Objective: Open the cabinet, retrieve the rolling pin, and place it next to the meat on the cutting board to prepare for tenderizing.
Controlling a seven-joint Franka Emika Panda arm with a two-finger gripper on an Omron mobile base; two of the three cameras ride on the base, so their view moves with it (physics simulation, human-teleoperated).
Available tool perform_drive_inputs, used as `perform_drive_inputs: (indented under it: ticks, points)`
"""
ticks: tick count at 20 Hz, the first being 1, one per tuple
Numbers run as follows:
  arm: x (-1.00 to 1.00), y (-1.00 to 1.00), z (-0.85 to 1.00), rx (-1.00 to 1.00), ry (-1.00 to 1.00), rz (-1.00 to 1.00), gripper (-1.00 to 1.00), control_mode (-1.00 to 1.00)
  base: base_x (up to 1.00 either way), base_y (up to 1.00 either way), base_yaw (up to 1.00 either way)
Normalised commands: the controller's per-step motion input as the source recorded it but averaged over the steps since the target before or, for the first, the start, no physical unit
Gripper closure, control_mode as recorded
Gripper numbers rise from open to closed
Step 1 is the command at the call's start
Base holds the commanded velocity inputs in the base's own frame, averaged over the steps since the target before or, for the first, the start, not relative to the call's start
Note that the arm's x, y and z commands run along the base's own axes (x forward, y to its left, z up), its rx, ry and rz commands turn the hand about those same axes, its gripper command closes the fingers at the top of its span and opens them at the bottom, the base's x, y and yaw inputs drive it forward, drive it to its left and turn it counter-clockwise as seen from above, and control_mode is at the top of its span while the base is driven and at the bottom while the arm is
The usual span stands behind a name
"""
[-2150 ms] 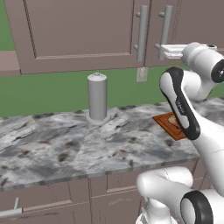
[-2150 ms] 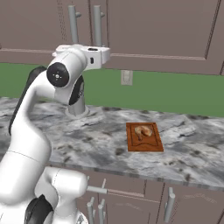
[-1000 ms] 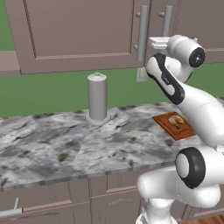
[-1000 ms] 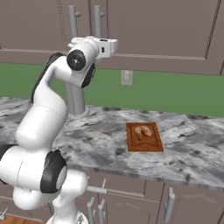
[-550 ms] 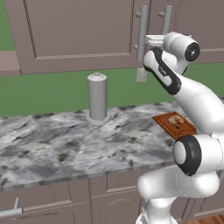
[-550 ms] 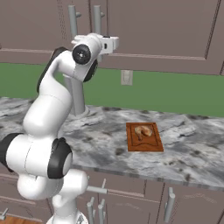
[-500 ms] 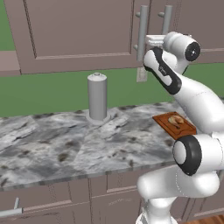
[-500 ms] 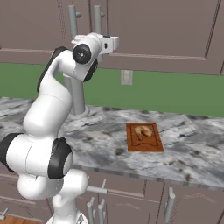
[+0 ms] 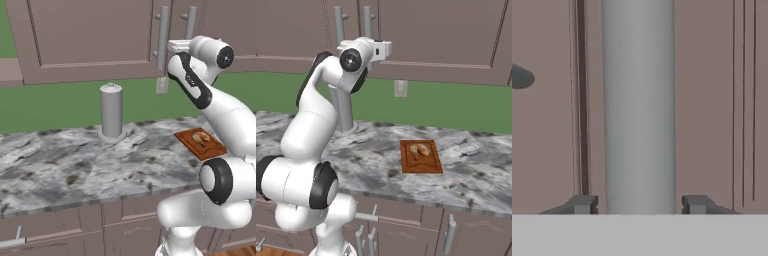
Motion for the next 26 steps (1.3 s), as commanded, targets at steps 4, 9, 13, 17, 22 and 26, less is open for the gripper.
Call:
perform_drive_inputs:
  ticks: [4,9,13,17,22,26]
  points:
    - [-0.02,0.00,-0.02,0.00,-0.01,0.01,1.00,-1.00,0.00,0.00,0.00]
    - [-0.37,-0.15,-0.03,0.00,-0.01,0.03,1.00,-1.00,0.00,0.00,0.00]
    - [-0.54,-0.53,-0.10,0.00,0.00,0.09,1.00,-1.00,0.00,0.00,0.00]
    - [-0.47,-0.64,-0.10,0.00,0.00,0.13,1.00,-1.00,0.00,0.00,0.00]
    - [-0.52,-0.72,-0.09,0.03,0.00,0.14,1.00,-1.00,0.00,0.00,0.00]
    - [-0.61,-0.79,-0.08,0.06,-0.02,0.15,1.00,-1.00,0.00,0.00,0.00]
